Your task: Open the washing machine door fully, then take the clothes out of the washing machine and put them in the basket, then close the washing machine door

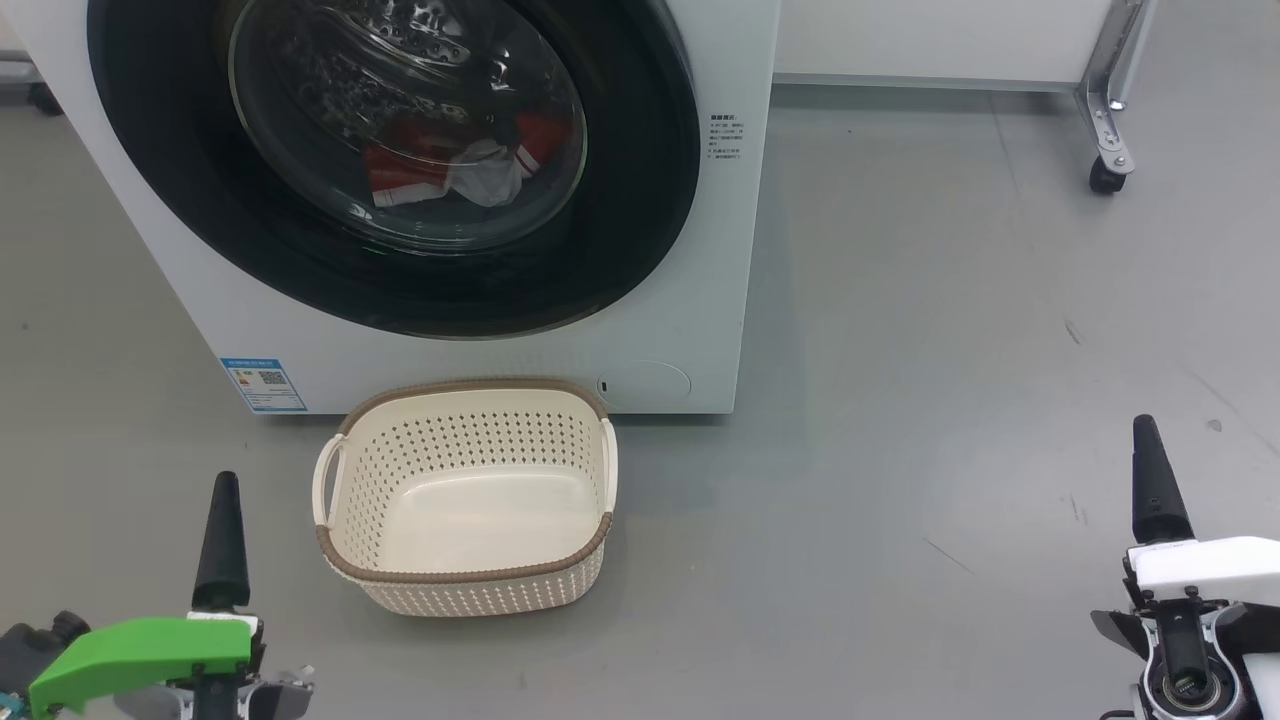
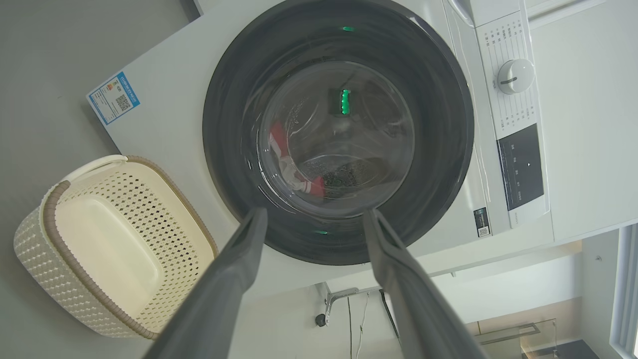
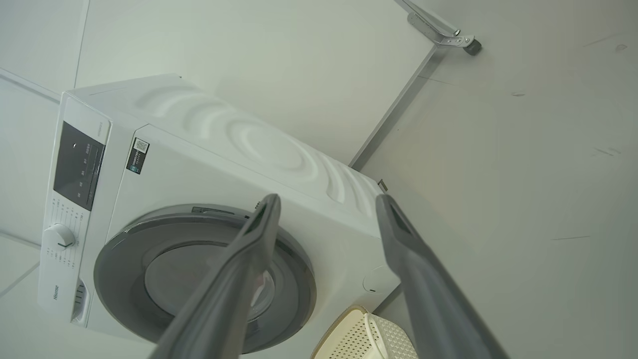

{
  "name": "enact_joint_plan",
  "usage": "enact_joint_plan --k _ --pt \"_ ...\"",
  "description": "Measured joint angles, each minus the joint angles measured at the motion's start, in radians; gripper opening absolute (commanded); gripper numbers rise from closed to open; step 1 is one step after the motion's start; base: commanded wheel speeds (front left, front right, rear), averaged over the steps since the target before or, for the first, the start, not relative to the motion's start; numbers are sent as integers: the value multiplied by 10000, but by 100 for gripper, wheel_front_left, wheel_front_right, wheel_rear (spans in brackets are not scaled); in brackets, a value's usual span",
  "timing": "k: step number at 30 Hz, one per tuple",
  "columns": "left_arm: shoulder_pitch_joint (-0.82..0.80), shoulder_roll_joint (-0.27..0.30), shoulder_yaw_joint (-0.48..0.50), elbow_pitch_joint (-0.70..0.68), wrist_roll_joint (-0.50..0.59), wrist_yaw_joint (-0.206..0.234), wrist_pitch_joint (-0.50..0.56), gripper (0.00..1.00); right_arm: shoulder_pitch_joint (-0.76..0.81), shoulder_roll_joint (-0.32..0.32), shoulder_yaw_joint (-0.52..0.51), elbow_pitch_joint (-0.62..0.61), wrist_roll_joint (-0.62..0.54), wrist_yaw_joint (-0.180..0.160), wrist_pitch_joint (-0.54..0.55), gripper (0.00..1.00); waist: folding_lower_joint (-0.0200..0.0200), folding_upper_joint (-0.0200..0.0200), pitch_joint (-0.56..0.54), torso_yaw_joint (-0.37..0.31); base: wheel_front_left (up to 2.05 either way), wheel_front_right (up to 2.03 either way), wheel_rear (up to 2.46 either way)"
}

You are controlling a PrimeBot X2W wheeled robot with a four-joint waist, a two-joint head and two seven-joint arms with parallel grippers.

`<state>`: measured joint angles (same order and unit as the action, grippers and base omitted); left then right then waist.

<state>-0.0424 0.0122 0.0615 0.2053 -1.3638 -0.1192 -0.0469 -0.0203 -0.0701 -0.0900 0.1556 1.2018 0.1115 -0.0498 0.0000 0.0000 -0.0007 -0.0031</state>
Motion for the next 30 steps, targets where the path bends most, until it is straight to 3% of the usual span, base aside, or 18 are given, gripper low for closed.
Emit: enact_joint_plan --k 14,30 --pt "-149 40 -506 -832 3009 278 -483 100 -136 -566 796 -548 -2543 -2 -447 100 0 0 21 -7 0 0 0" --pt "-132 90 -1898 -865 7248 1068 -1051 100 -113 -1101 1871 -619 -5503 -194 -970 100 1 0 102 -60 0 0 0"
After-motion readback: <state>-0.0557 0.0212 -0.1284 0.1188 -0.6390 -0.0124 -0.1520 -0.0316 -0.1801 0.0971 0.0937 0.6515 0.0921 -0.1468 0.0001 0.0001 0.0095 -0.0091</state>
